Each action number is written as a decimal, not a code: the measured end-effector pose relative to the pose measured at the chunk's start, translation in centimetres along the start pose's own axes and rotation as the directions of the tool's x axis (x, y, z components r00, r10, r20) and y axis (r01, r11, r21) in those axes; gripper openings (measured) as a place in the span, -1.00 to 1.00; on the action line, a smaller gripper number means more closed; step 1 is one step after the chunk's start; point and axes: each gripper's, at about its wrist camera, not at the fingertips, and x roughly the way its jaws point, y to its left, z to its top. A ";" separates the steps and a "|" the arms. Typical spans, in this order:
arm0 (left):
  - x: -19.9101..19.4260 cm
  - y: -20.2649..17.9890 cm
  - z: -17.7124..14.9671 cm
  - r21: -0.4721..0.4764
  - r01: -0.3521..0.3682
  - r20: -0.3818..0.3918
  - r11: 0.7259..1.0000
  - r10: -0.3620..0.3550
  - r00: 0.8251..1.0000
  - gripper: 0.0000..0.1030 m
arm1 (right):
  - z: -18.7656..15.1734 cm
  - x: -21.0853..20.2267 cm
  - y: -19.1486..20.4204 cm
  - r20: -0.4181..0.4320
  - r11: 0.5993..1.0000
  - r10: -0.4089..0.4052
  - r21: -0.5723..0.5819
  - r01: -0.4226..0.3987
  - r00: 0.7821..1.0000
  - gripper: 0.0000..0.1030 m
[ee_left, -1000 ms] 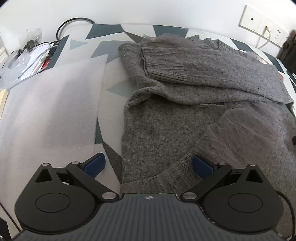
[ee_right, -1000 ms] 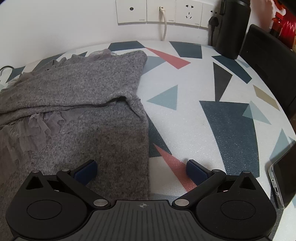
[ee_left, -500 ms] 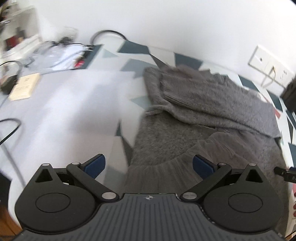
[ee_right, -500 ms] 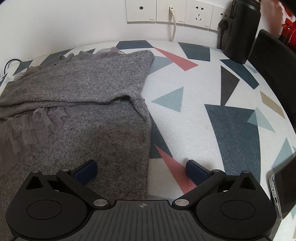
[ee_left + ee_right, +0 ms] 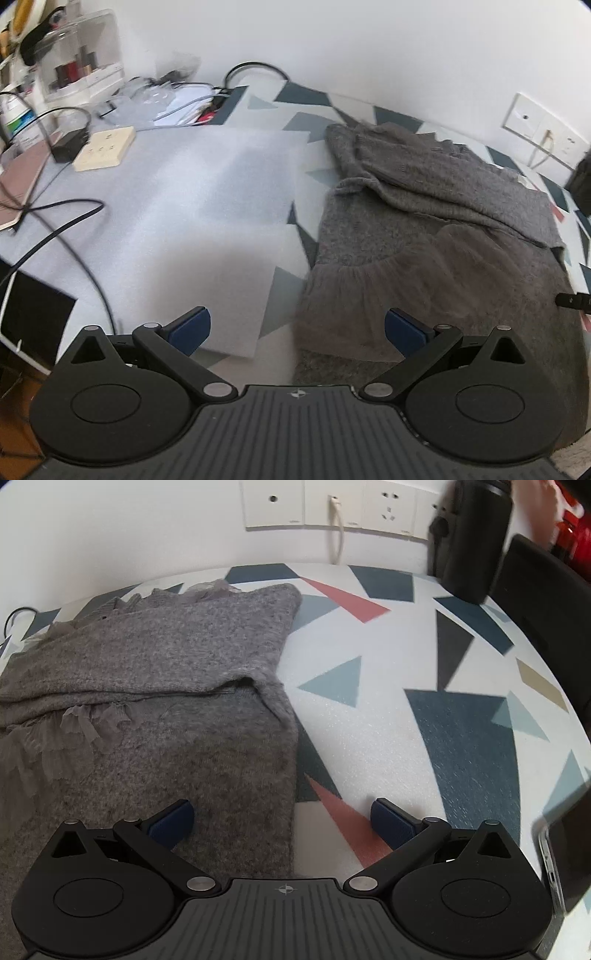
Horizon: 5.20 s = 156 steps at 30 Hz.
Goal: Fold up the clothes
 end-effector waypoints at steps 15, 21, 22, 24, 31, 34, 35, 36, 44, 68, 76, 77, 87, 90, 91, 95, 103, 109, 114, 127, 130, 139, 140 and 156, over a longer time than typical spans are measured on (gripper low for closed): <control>4.4 2.9 -2.2 0.192 0.005 -0.051 0.981 0.005 0.999 0.96 | -5.6 -4.9 0.8 0.065 0.963 -0.153 0.233 0.134 0.986 0.98; 2.3 3.3 -3.4 0.241 0.037 -0.074 0.970 -0.020 0.997 0.94 | -7.9 -6.2 1.8 0.087 0.966 -0.139 0.229 0.116 0.986 0.98; 1.9 3.3 -3.2 0.229 0.062 -0.068 0.971 -0.048 0.997 0.94 | -8.3 -6.4 1.8 0.085 0.967 -0.142 0.225 0.120 0.986 0.98; 1.1 3.2 -2.7 0.181 0.149 -0.042 0.972 -0.144 0.989 0.94 | -9.1 -6.6 1.8 0.082 0.971 -0.144 0.203 0.125 0.986 0.98; 2.9 0.8 -1.0 0.153 0.208 -0.053 0.966 -0.203 0.978 0.94 | -9.1 -5.7 3.3 0.084 0.991 -0.126 0.047 0.122 0.989 0.98; 4.5 -0.1 -0.7 0.150 0.189 -0.077 0.970 -0.179 0.981 0.94 | -8.4 -5.2 3.9 0.101 0.995 -0.100 0.010 0.099 0.990 0.98; 5.0 -0.4 -0.6 0.149 0.183 -0.085 0.972 -0.171 0.982 0.94 | -8.2 -4.9 4.0 0.101 0.996 -0.092 0.002 0.093 0.991 0.98; 5.3 -0.7 -0.5 0.151 0.172 -0.085 0.973 -0.160 0.983 0.96 | -8.0 -4.6 4.1 0.097 0.996 -0.087 -0.006 0.088 0.991 0.98; 5.8 -3.0 -1.4 0.305 0.087 -0.079 0.948 -0.065 0.995 1.00 | -7.4 -3.7 3.3 0.100 0.999 -0.047 0.029 0.044 0.994 0.99; 6.2 -3.5 -0.8 0.269 0.053 -0.101 0.962 -0.026 0.995 1.00 | -7.8 -3.8 3.2 0.124 0.999 -0.045 0.020 0.043 0.991 0.99; 6.2 -3.5 -0.7 0.274 0.060 -0.108 0.960 -0.031 0.994 1.00 | -7.0 -3.6 3.3 0.081 0.999 -0.044 0.019 0.043 0.996 0.99; 6.2 -3.5 -0.7 0.273 0.060 -0.107 0.960 -0.032 0.994 1.00 | -7.0 -3.6 3.3 0.080 0.999 -0.044 0.019 0.043 0.996 0.99; 6.2 -3.5 -0.8 0.272 0.059 -0.105 0.960 -0.031 0.994 1.00 | -7.0 -3.6 3.2 0.078 0.999 -0.041 0.011 0.040 0.996 0.99; 6.2 -3.5 -0.7 0.272 0.058 -0.111 0.961 -0.028 0.993 1.00 | -6.9 -3.5 3.2 0.075 0.999 -0.038 0.007 0.038 0.996 0.99; 6.2 -3.5 -0.7 0.272 0.057 -0.113 0.961 -0.027 0.993 1.00 | -6.9 -3.5 3.2 0.074 0.999 -0.038 0.007 0.038 0.997 0.99; 6.3 -3.5 -0.7 0.270 0.055 -0.116 0.961 -0.024 0.993 1.00 | -6.9 -3.5 3.2 0.074 0.999 -0.036 0.004 0.036 0.997 0.99; 6.3 -3.6 -0.5 0.270 0.054 -0.130 0.961 -0.020 0.991 1.00 | -7.0 -3.5 3.2 0.081 0.999 -0.032 0.000 0.032 0.996 0.99; 6.4 -3.6 -0.5 0.271 0.058 -0.133 0.961 -0.023 0.991 1.00 | -6.9 -3.6 3.2 0.079 1.000 -0.030 -0.003 0.031 0.996 0.99; 6.4 -3.5 -0.5 0.276 0.066 -0.132 0.959 -0.030 0.991 1.00 | -6.8 -3.5 3.2 0.070 1.000 -0.031 -0.002 0.032 0.997 0.99; 3.9 -1.8 -2.0 0.193 0.231 -0.171 0.954 -0.199 0.965 0.83 | -7.0 -5.6 2.6 0.027 0.999 -0.039 -0.003 0.039 0.999 0.97; 2.8 -1.4 -2.8 0.203 0.229 -0.139 0.952 -0.204 0.969 0.76 | -8.0 -6.7 2.6 0.033 0.999 -0.044 -0.032 0.045 0.998 0.91; 3.0 -0.4 -3.4 0.221 0.219 -0.133 0.950 -0.193 0.972 0.76 | -10.1 -7.4 1.9 0.012 0.999 -0.043 -0.009 0.044 0.999 0.71; 3.1 -0.6 -3.3 0.231 0.218 -0.132 0.948 -0.192 0.973 0.76 | -10.2 -7.4 1.7 0.011 0.999 -0.042 -0.002 0.042 0.999 0.68; 2.5 0.1 -3.1 0.221 0.239 -0.149 0.946 -0.210 0.966 0.16 | -11.2 -8.3 2.5 0.052 0.999 0.019 -0.027 -0.017 0.998 0.11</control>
